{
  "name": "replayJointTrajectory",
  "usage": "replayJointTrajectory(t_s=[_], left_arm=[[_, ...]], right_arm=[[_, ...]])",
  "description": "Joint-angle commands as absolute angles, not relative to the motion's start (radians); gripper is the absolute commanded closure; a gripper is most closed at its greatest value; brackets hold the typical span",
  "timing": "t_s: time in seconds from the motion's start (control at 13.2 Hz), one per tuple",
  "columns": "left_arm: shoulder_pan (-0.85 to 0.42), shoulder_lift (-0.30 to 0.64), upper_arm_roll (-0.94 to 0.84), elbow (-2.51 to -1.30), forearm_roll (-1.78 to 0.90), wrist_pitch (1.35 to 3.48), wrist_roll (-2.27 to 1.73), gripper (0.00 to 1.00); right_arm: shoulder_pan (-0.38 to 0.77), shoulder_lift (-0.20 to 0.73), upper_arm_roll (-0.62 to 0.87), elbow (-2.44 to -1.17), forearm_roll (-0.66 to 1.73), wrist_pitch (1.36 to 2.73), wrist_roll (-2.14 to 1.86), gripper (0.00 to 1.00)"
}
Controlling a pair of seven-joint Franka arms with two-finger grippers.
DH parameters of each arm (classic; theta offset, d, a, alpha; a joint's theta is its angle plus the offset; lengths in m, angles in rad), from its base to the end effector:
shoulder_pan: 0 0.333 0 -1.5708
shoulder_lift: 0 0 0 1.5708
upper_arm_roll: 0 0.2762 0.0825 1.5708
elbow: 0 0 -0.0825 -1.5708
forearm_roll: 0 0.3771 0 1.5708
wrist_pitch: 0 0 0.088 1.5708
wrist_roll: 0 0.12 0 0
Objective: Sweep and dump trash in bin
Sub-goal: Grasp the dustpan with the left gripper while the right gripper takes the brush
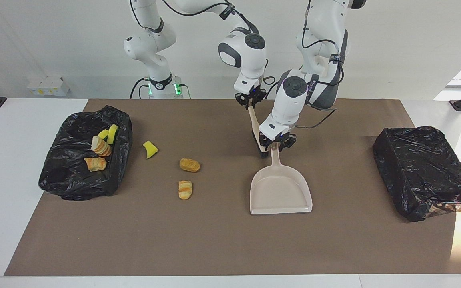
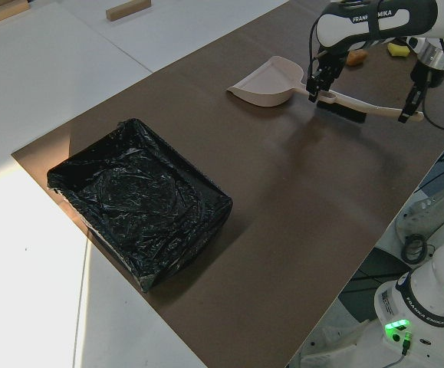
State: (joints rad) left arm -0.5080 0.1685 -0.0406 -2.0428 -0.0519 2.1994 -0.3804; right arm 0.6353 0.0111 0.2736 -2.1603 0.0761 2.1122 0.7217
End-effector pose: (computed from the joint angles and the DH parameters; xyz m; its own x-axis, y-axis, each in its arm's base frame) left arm 0.4817 -0.2970 0.3113 0.9901 -0.1370 -0.0297 -0.1358 -0.9899 0.0402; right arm 0.3187 0.4161 0.3386 0.9854 0.1455 -0.0885 0.1452 -0.9894 -0.0096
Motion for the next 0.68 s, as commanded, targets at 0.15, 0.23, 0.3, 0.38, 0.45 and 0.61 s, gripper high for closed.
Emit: replayJointTrajectory(t_s=[0.15, 0.23, 0.3, 0.38, 0.45, 0.61], left_arm=[[-0.526, 0.138, -0.026, -2.085, -0.051, 2.221, -0.394, 0.42], [-0.528, 0.138, -0.026, -2.085, -0.051, 2.221, -0.394, 0.45], [-0.528, 0.138, -0.026, -2.085, -0.051, 2.221, -0.394, 0.48], [-0.528, 0.138, -0.028, -2.085, -0.051, 2.218, -0.394, 0.63], [-0.528, 0.137, -0.028, -2.085, -0.051, 2.209, -0.394, 0.83], [-0.526, 0.136, -0.026, -2.077, -0.051, 2.207, -0.384, 1.0]], right_arm=[[0.499, -0.175, 0.272, -2.22, 0.107, 1.886, 0.692, 1.0], [0.47, -0.199, 0.27, -2.239, 0.097, 1.875, 0.692, 1.0], [0.439, -0.216, 0.271, -2.241, 0.091, 1.873, 0.701, 1.0], [0.424, -0.218, 0.27, -2.243, 0.069, 1.875, 0.768, 1.0], [0.399, -0.218, 0.27, -2.247, 0.004, 1.873, 0.8, 1.0], [0.361, -0.227, 0.27, -2.275, -0.041, 1.873, 0.808, 1.0]])
